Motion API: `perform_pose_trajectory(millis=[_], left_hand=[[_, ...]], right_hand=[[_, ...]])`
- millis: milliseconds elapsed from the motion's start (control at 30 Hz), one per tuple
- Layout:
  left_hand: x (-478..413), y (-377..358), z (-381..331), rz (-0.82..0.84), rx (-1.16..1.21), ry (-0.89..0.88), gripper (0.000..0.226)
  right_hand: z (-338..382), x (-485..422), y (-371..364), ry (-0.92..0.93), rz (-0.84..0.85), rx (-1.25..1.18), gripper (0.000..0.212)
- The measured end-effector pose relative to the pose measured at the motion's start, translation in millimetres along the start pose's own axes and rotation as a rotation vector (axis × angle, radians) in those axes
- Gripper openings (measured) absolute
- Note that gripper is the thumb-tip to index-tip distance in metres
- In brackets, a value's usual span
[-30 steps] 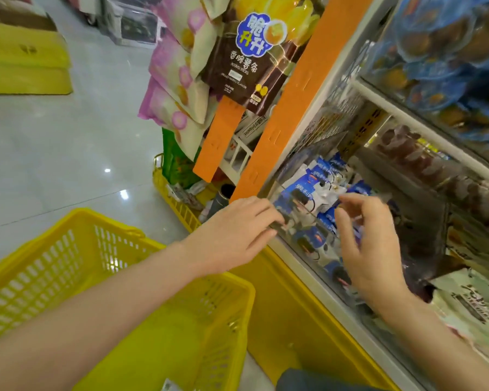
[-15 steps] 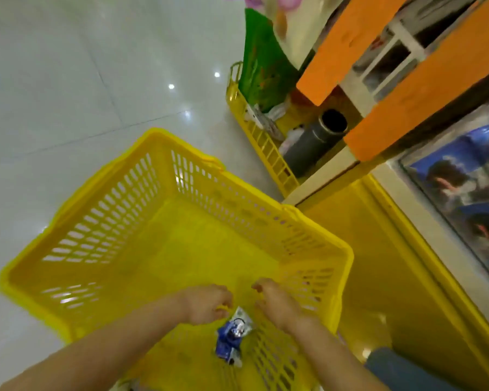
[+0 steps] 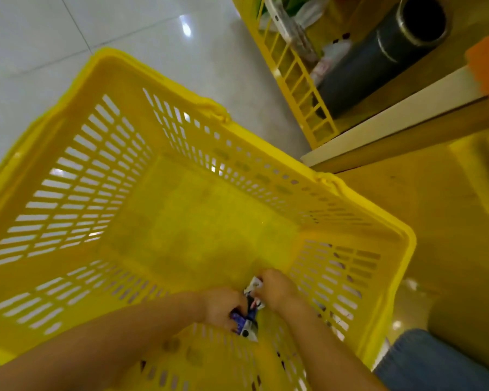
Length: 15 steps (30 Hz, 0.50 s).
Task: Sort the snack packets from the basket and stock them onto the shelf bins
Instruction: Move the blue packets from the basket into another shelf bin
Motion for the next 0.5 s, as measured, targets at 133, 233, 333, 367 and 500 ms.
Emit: perform_pose_trajectory(millis=[133,233,333,367,500], left_hand=[[9.8,14.5,-1.2,-0.059,0.157,0.026,0.023],[31.4,36.8,2.6,-0.2,0.339,0.088,0.027],[54.8,60.9,-0.2,-0.342,0.708,0.04,0.017],[63.8,68.4,-4.9,-0.389,0.825,0.01,0.015],[92.9,87.4,-36.4,-0.495,1.262,-0.152,0.019]], right_hand=[[6.8,5.0,23.7,0.037,-0.12,-0.022,0.015],[16.0,24.3,55.5,0.083,-0.321,-0.117,0.016],[22.1,50.6,81.9,0.181,-0.505,-0.281,0.02],[22.3,62.1,89.0,0.213,-0.555,-0.36,0.02],[18.1,108.5,108.0,0.319,-0.671,-0.677,0.029]])
Point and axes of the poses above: each hand's wrist, its own x-axis away from the middle knuckle, its own y-axis out of the back of the hand, z = x × y, the point moved 3 cm from there along -x, towards the middle knuckle, and after that the axes turned 4 degrees about z, right-handed, at the moved point
